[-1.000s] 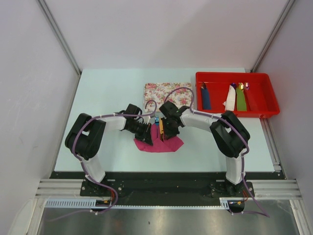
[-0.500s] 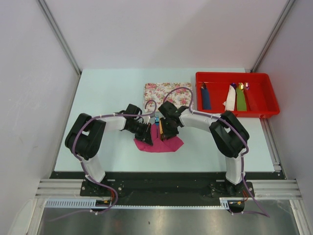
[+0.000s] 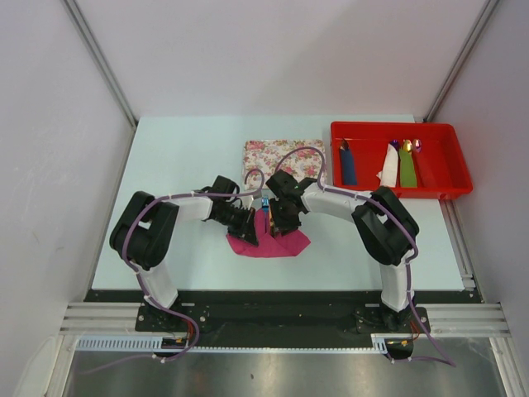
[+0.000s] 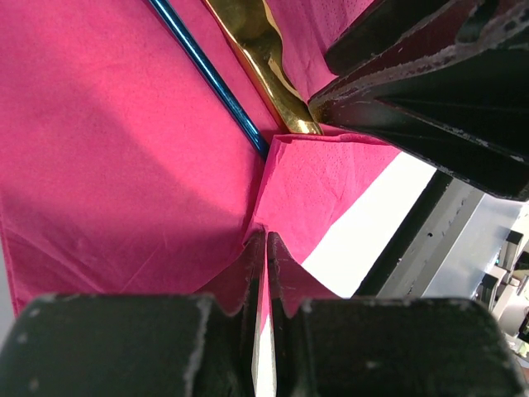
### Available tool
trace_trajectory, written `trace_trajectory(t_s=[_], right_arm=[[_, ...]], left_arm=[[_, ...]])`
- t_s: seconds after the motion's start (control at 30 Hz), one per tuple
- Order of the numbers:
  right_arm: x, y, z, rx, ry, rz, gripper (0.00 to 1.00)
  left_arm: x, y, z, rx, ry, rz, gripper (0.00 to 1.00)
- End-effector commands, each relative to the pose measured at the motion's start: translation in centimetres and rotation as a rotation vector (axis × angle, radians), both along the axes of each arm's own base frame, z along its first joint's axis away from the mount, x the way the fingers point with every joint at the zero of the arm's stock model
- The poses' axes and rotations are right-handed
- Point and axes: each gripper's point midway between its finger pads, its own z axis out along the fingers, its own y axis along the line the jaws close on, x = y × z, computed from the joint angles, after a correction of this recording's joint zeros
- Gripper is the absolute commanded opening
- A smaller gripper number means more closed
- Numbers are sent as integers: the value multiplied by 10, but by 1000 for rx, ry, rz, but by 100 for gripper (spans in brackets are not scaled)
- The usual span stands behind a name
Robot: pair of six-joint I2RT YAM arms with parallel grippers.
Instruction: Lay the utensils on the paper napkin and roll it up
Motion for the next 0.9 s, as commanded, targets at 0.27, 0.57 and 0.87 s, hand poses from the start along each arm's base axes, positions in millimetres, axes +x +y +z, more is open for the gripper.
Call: trace_trajectory(t_s=[0.27,0.57,0.87], right_arm=[[-11,-8,-31,-77,43,11,43],[-2,-8,-3,-9,-18,10,38],[-2,-20,-27,-56,4,-7,25]], left_arm=[[5,4,-8,17,-12,19,9],[5,4,-10,15,-8,19,8],[4,4,-11,16,-3,22,8]])
